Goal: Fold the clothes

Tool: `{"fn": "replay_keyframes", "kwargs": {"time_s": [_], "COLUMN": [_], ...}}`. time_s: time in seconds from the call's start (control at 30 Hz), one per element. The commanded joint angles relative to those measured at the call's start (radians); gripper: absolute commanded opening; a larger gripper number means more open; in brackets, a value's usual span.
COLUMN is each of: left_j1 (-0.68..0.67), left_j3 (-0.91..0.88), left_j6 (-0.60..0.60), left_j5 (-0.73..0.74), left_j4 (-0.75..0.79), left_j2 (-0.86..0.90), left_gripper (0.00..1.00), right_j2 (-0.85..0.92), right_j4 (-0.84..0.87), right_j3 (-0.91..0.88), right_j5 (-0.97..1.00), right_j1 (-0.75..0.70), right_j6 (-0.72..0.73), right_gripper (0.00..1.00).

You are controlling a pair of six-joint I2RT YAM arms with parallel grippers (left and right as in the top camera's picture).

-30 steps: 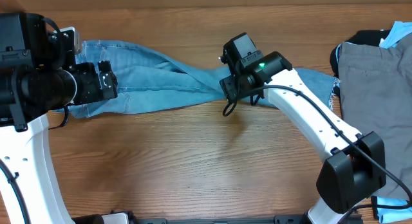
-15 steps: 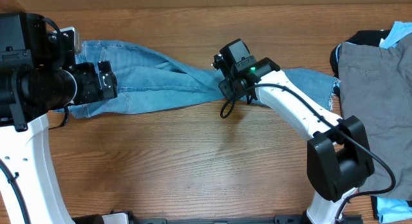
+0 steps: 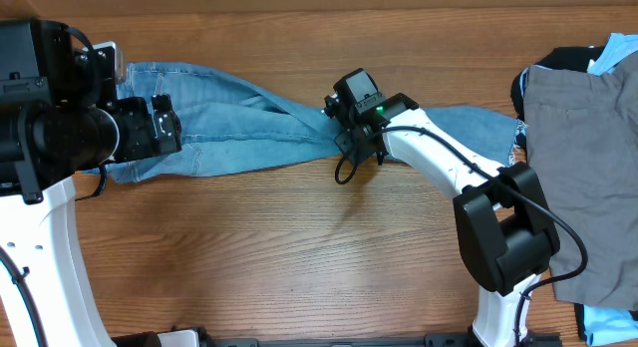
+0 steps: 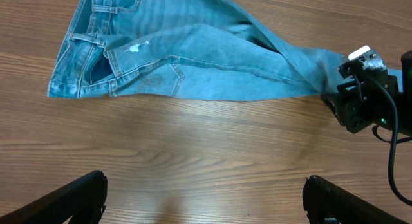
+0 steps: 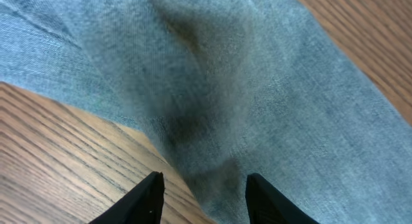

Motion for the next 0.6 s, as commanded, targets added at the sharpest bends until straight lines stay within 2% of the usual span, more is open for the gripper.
{"fn": "replay_keyframes", "kwargs": {"time_s": [0.0, 0.57], "left_j1": [-0.004, -0.004], "left_j3": [-0.002, -0.002], "left_j6": [-0.014, -0.014], "left_j5": [-0.01, -0.01], "left_j4": [0.001, 0.001], "left_j2": [0.002, 0.002], "left_gripper": [1.0, 1.0], "right_j2": [-0.002, -0.001], "right_j4": [0.003, 0.043], "right_j3": [0.001, 0.0], "right_j5": [-0.048, -0.048], "right_j1": [0.006, 0.005], "right_j6": [-0.006, -0.006], "right_gripper": [0.46, 0.51]}}
